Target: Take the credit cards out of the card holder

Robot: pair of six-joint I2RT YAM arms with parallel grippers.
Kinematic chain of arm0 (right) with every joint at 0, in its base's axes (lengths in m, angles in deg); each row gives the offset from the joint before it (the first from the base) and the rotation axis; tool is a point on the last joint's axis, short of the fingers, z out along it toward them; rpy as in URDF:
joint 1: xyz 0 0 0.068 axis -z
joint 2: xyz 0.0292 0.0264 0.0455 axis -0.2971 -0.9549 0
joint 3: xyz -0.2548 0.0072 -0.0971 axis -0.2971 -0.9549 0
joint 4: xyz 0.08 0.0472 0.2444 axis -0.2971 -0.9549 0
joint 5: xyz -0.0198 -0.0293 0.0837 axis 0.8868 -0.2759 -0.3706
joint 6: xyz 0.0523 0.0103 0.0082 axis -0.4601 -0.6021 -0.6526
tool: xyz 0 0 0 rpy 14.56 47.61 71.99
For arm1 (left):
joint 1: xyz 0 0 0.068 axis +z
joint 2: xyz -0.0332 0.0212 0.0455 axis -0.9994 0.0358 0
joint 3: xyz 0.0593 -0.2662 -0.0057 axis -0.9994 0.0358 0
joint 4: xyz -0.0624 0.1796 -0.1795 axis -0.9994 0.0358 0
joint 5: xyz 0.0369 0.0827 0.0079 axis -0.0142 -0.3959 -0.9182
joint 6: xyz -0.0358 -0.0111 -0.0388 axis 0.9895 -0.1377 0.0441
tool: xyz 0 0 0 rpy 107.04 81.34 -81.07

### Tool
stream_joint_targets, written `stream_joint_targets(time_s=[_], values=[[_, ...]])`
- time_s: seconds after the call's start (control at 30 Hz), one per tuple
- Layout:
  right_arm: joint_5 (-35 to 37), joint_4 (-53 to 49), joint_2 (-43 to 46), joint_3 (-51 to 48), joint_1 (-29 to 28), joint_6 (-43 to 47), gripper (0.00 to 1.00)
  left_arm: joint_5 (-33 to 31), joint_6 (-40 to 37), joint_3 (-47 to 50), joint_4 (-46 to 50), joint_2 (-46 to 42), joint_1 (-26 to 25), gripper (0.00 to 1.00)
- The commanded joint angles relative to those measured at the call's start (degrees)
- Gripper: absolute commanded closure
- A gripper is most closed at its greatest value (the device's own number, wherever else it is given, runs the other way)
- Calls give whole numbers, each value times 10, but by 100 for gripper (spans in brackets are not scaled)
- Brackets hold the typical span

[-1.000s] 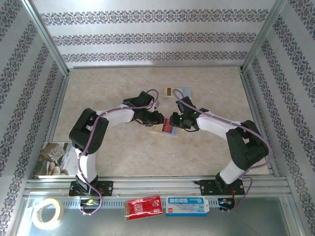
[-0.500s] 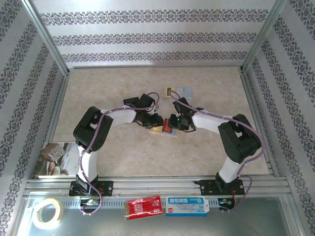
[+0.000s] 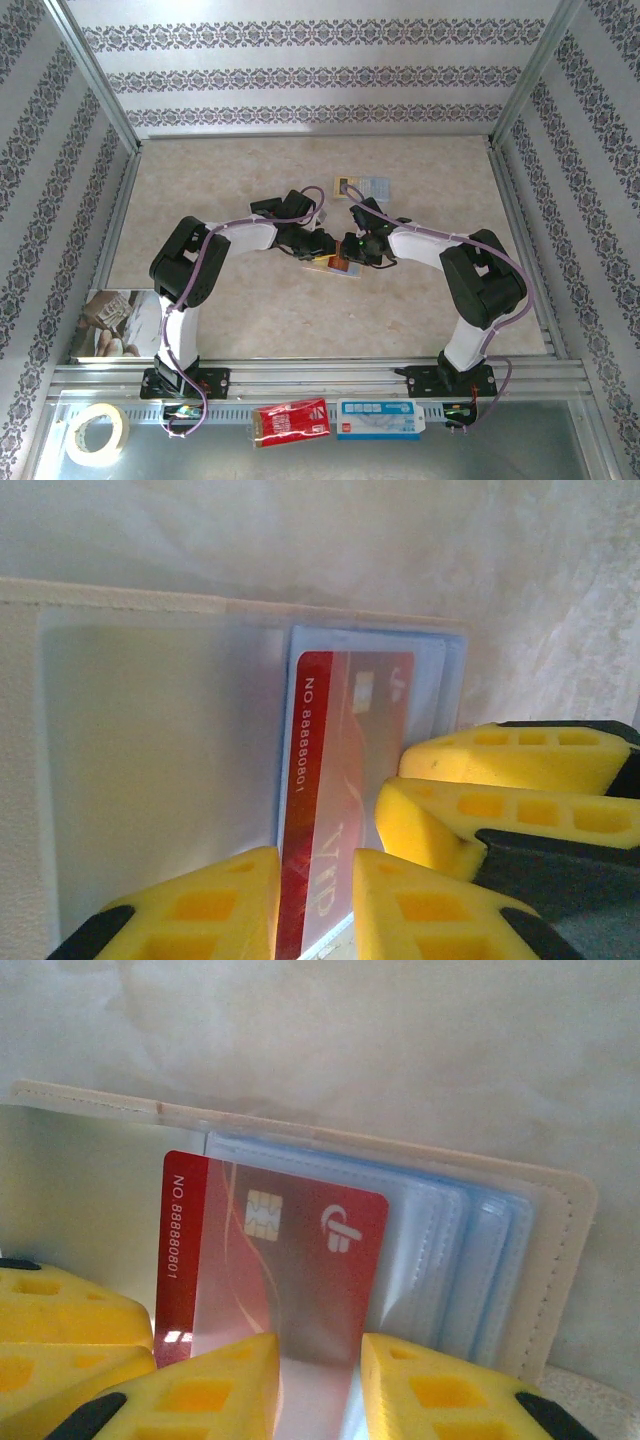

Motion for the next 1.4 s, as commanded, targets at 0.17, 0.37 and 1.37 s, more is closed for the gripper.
stream_joint_targets(time_s=[0.17,0.37,1.37], values=[[-8,-16,-17,8,-3,-2,70,3,8,-1,0,18,1,71],[-9,-17,-18,8,-3,-1,71,3,14,-4,-1,31,1,71],[29,-57,-29,15,15,6,75,24,-32,42,23,-47,55,92]])
